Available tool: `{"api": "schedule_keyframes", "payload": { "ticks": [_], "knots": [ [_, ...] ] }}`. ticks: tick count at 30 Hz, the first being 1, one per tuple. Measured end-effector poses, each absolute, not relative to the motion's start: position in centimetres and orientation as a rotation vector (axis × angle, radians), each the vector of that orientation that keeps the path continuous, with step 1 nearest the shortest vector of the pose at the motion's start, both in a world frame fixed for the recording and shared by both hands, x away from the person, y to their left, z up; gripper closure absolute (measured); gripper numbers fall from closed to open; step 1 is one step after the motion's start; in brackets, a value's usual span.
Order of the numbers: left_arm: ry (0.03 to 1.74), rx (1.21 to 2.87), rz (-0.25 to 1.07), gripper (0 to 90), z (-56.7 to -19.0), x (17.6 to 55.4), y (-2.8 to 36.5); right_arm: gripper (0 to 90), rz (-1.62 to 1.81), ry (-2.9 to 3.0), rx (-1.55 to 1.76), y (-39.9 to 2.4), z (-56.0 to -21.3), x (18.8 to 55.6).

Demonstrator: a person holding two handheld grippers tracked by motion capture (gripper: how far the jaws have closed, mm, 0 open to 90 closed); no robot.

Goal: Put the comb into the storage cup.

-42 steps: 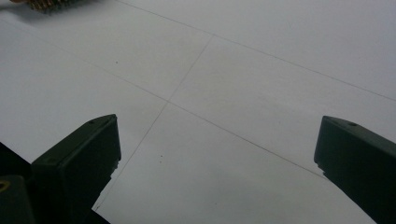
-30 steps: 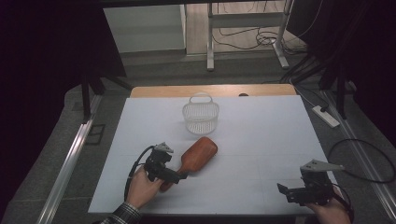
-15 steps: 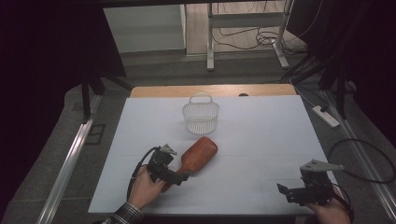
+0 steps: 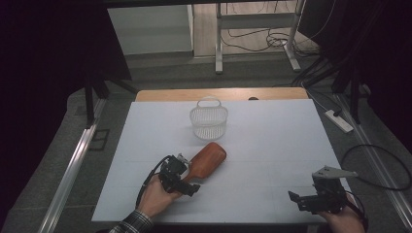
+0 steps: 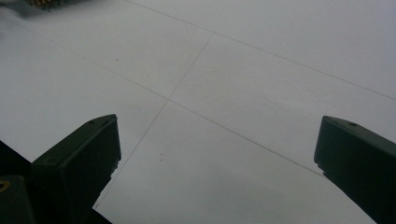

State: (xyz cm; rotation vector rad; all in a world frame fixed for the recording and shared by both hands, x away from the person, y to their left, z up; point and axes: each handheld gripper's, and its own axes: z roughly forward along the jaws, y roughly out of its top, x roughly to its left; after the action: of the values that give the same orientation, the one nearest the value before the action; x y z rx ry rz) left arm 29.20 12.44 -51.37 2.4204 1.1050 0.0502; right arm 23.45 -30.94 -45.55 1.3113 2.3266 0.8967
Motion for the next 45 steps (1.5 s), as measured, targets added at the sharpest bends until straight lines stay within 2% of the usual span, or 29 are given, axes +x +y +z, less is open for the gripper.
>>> {"api": "schedule_keyframes", "payload": {
  "ticks": [4, 5, 7, 14, 22, 23, 25, 27, 45],
  "knots": [
    [1.097, 2.441, 0.077, 0.0, -51.29, 29.12, 12.32, 0.5, 0.895, 2.327, 1.311, -30.93, -45.56, 23.45],
    [1.095, 2.448, 0.094, 2.5, -51.27, 29.02, 12.26, 0.6, 0.894, 2.327, 1.312, -30.93, -45.56, 23.46],
    [1.095, 2.460, 0.120, 8.7, -51.24, 28.93, 12.23, 0.7, 0.893, 2.327, 1.313, -30.93, -45.57, 23.47],
    [1.077, 2.453, 0.122, 39.8, -51.04, 28.91, 12.53, 0.8, 0.889, 2.328, 1.313, -30.90, -45.58, 23.47],
    [1.090, 2.455, 0.103, 58.4, -51.16, 29.23, 12.52, 0.9, 0.887, 2.328, 1.313, -30.89, -45.59, 23.49],
    [1.092, 2.450, 0.095, 58.4, -51.10, 29.27, 12.53, 0.9, 0.887, 2.328, 1.314, -30.89, -45.59, 23.49],
    [1.089, 2.448, 0.098, 67.4, -51.03, 29.28, 12.54, 0.9, 0.887, 2.327, 1.314, -30.90, -45.59, 23.49],
    [1.085, 2.448, 0.088, 70.4, -50.99, 29.27, 12.49, 0.9, 0.887, 2.327, 1.315, -30.90, -45.59, 23.48],
    [1.089, 2.401, 0.039, 71.8, -50.79, 29.59, 13.03, 1.1, 0.890, 2.327, 1.310, -30.91, -45.57, 23.45]
  ]
}}
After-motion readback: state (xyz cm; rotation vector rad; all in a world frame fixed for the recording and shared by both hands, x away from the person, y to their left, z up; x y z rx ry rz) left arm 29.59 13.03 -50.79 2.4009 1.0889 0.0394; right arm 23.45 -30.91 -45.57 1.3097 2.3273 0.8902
